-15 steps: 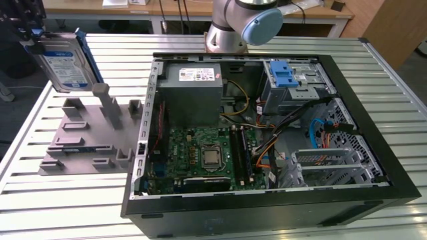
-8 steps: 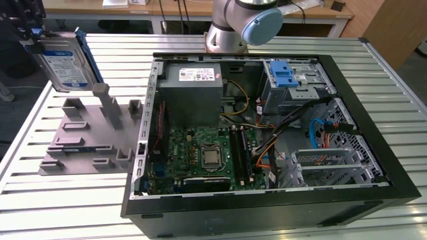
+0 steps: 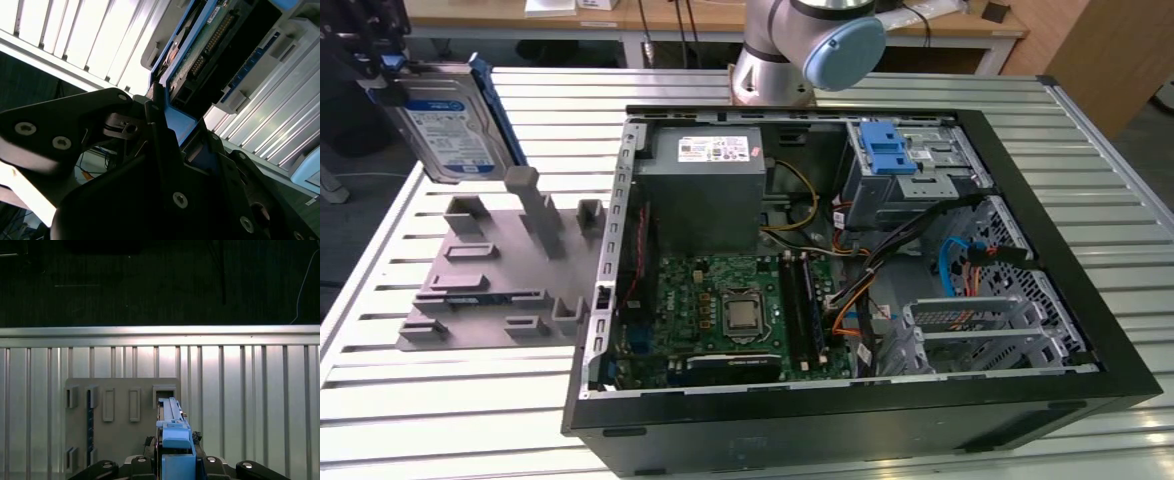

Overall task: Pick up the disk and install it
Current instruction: 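Pick up the disk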

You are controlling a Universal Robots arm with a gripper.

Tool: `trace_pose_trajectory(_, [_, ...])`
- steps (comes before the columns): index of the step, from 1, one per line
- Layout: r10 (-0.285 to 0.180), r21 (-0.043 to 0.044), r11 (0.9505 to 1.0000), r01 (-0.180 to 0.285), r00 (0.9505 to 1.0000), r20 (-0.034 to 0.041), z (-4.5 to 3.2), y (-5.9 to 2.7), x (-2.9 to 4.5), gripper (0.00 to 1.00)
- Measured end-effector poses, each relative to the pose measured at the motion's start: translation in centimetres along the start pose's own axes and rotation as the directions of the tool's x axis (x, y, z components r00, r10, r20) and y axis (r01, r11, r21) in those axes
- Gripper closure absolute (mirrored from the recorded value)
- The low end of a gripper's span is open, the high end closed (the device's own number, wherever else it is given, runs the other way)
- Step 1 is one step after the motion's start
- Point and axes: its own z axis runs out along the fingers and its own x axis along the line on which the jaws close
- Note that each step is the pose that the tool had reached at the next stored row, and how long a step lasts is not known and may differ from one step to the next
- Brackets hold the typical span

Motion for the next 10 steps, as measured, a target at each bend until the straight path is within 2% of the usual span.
trace_pose_trajectory(10, [0.000, 0.0001, 1.0000, 0.000, 1.0000, 0.0000, -0.29, 0.00, 0.00, 0.64])
